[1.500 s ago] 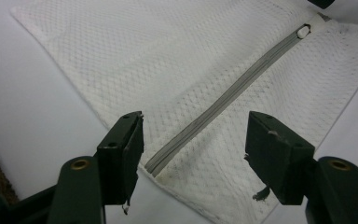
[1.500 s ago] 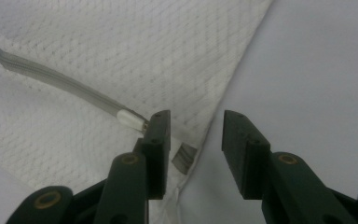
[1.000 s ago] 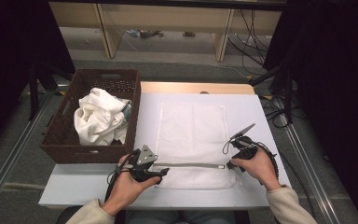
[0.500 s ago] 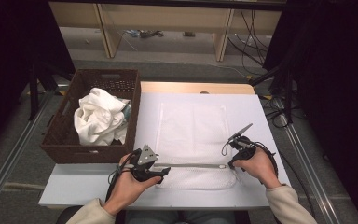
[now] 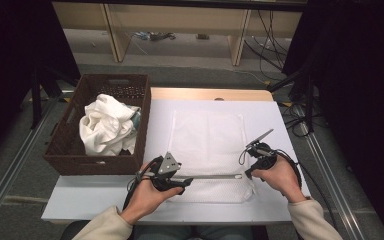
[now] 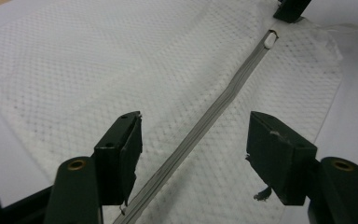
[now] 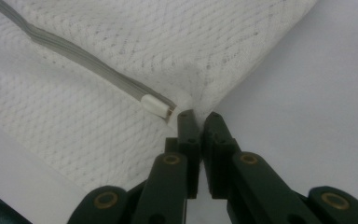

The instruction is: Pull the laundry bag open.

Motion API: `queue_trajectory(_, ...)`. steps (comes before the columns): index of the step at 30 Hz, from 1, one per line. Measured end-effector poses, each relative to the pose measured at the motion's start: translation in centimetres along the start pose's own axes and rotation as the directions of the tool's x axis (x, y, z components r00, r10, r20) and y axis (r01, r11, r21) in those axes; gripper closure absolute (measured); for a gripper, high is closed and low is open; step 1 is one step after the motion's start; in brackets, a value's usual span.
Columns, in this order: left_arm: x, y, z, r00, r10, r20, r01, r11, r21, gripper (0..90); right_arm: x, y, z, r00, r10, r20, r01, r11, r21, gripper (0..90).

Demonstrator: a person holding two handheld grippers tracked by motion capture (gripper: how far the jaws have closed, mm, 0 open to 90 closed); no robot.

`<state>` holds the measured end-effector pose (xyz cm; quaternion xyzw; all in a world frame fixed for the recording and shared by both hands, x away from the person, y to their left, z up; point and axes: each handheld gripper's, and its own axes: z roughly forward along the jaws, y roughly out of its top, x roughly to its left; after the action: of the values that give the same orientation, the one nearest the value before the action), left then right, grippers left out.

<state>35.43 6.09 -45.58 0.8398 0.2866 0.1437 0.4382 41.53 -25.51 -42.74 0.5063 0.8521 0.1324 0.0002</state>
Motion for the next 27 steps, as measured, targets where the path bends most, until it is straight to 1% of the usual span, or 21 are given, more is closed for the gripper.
queue_trajectory(1, 0.0, 0.1, 0.1, 0.9999, 0.006, 0.011, -0.006, 1.0, 0.004, 35.5, 0.0, 0.0, 0.0, 1.0, 0.0, 0.0, 0.0, 1.0, 0.0, 87.4)
queue_trajectory(2, -0.1, 0.2, 0.4, 0.9999, 0.01, 0.007, -0.01, 0.9999, -0.008, 35.6, -0.1, 0.1, -0.3, 0.9995, -0.026, -0.016, 0.026, 1.0, 0.003, 87.4)
queue_trajectory(3, -0.1, 0.2, 0.4, 0.9999, 0.01, 0.007, -0.01, 0.9999, -0.008, 35.5, -0.1, 0.1, -0.3, 0.9995, -0.026, -0.016, 0.026, 1.0, 0.003, 87.4)
queue_trajectory(4, 0.1, 0.2, 0.5, 0.9996, 0.028, 0.01, -0.028, 0.9996, -0.001, 35.3, -0.1, 0.0, -0.5, 0.9985, -0.053, -0.012, 0.052, 0.998, -0.022, 87.4)
queue_trajectory(6, 0.1, 0.3, 0.6, 0.9992, 0.038, 0.008, -0.038, 0.9993, -0.002, 34.9, 0.2, -0.1, -0.8, 0.9993, -0.037, 0.003, 0.037, 0.999, -0.033, 87.4)
queue_trajectory(7, 0.0, 0.3, 0.7, 0.9999, 0.014, 0.009, -0.014, 0.9999, -0.003, 34.9, 0.2, -0.1, -0.8, 0.9993, -0.037, 0.003, 0.037, 0.999, -0.033, 87.4)
queue_trajectory(9, -0.1, 0.4, 0.8, 0.9995, 0.028, 0.012, -0.028, 0.9995, -0.011, 35.0, 0.3, 0.0, -1.0, 0.999, -0.046, 0.002, 0.046, 0.998, -0.042, 87.4)
queue_trajectory(10, 0.1, 0.6, 0.7, 0.9983, 0.056, 0.016, -0.056, 0.9984, -0.003, 35.0, 0.3, 0.0, -1.2, 0.9979, -0.065, 0.006, 0.065, 0.997, -0.043, 87.5)
queue_trajectory(11, 0.1, 0.6, 0.7, 0.9983, 0.056, 0.016, -0.056, 0.9984, -0.003, 34.9, 0.3, 0.0, -1.2, 0.9979, -0.065, 0.006, 0.065, 0.997, -0.043, 87.5)
queue_trajectory(12, -0.1, 0.6, 0.9, 0.9993, 0.036, 0.007, -0.036, 0.9992, -0.017, 34.7, 0.4, 0.0, -1.3, 0.9972, -0.074, 0.008, 0.075, 0.996, -0.055, 87.4)
queue_trajectory(14, -0.1, 0.7, 0.9, 0.9991, 0.041, 0.009, -0.041, 0.999, -0.016, 34.6, 0.5, 0.0, -1.3, 0.9962, -0.086, 0.015, 0.086, 0.994, -0.063, 87.5)
queue_trajectory(15, -0.1, 0.8, 0.9, 0.9985, 0.054, 0.012, -0.053, 0.9985, -0.009, 34.5, 0.5, 0.0, -1.3, 0.9962, -0.086, 0.015, 0.086, 0.994, -0.063, 87.5)
queue_trajectory(16, -0.1, 0.9, 1.1, 0.9986, 0.052, 0.013, -0.052, 0.9986, -0.012, 34.4, 0.8, 0.1, -1.6, 0.9983, -0.055, 0.02, 0.056, 0.997, -0.049, 87.5)
queue_trajectory(18, -0.2, 1.0, 1.3, 0.9986, 0.052, 0.01, -0.051, 0.9986, -0.012, 34.2, 0.7, 0.1, -1.7, 0.9975, -0.069, 0.017, 0.07, 0.995, -0.069, 87.5)
queue_trajectory(20, -0.2, 1.2, 1.4, 0.9979, 0.063, 0.018, -0.063, 0.998, -0.01, 33.8, 0.9, 0.1, -2.0, 0.9981, -0.059, 0.013, 0.06, 0.996, -0.063, 87.5)
queue_trajectory(21, -0.2, 1.3, 1.6, 0.9982, 0.056, 0.021, -0.056, 0.9982, -0.02, 33.8, 0.8, 0.2, -2.0, 0.9964, -0.084, 0.011, 0.084, 0.994, -0.073, 87.5)
queue_trajectory(22, -0.4, 1.6, 1.9, 0.9964, 0.078, 0.034, -0.077, 0.9967, -0.026, 33.7, 0.9, 0.2, -2.0, 0.9974, -0.069, 0.021, 0.07, 0.995, -0.066, 87.5)
queue_trajectory(23, -0.4, 1.6, 1.9, 0.9964, 0.078, 0.034, -0.077, 0.9967, -0.026, 33.7, 0.9, 0.2, -2.0, 0.9974, -0.069, 0.021, 0.07, 0.995, -0.066, 87.5)
queue_trajectory(24, -0.5, 1.7, 2.1, 0.9974, 0.059, 0.041, -0.058, 0.9979, -0.029, 33.7, 0.9, 0.1, -2.0, 0.9964, -0.082, 0.022, 0.084, 0.993, -0.086, 87.5)
queue_trajectory(25, -0.6, 1.9, 2.2, 0.9972, 0.064, 0.039, -0.063, 0.9976, -0.027, 33.7, 0.9, 0.2, -2.2, 0.9966, -0.08, 0.02, 0.082, 0.994, -0.071, 87.5)
queue_trajectory(27, -0.9, 2.2, 2.5, 0.9954, 0.076, 0.058, -0.074, 0.9966, -0.036, 33.8, 1.0, 0.2, -2.2, 0.9975, -0.066, 0.025, 0.068, 0.995, -0.068, 87.5)
